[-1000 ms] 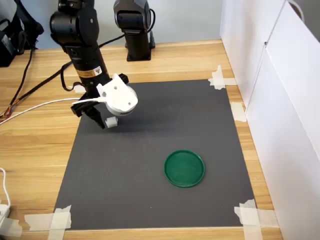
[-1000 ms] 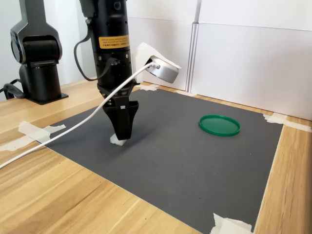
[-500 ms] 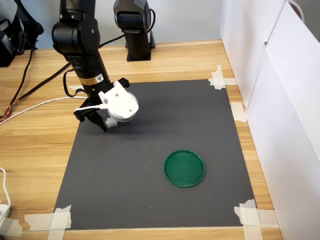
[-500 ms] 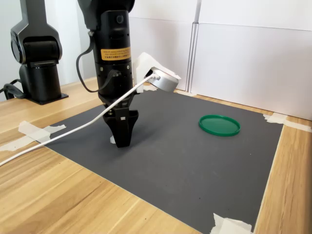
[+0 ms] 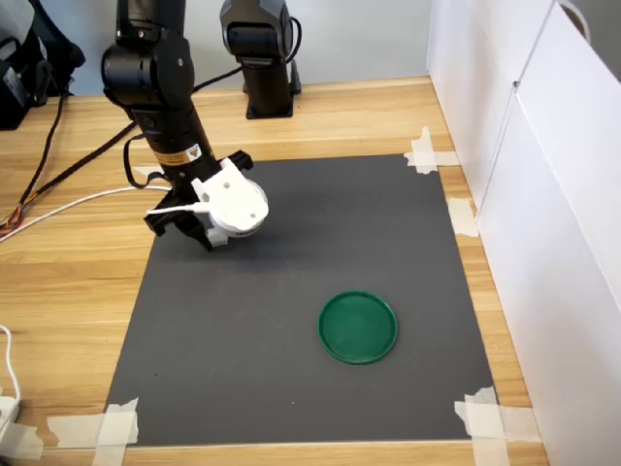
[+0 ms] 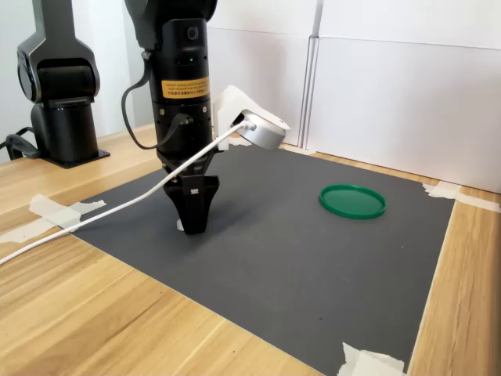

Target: Grasp a white terminal and put it in the green lid.

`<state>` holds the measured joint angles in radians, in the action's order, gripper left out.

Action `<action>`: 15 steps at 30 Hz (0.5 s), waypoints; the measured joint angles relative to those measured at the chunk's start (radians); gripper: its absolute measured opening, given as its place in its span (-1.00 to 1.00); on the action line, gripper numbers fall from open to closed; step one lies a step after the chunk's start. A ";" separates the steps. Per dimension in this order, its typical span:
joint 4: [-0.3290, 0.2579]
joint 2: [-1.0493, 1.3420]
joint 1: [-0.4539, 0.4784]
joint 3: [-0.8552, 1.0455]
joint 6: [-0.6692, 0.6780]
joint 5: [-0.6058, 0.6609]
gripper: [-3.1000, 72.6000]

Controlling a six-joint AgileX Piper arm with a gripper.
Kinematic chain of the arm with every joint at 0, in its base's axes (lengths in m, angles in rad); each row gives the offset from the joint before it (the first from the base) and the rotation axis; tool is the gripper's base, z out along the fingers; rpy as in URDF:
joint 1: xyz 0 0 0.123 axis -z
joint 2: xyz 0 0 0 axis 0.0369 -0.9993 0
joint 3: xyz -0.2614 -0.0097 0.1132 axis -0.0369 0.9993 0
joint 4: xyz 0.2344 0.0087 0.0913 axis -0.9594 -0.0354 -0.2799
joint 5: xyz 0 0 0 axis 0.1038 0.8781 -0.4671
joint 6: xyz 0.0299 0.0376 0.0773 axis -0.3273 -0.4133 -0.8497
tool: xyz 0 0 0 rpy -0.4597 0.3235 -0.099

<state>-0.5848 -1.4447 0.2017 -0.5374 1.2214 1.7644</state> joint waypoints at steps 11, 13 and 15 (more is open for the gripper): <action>0.001 0.000 0.000 0.000 -0.010 0.001 -0.01; 0.001 0.000 0.000 0.000 -0.010 0.003 -0.01; 0.001 0.000 0.000 0.000 -0.010 0.008 -0.01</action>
<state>-0.5839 -1.4447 0.2017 -0.5374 1.2114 1.7727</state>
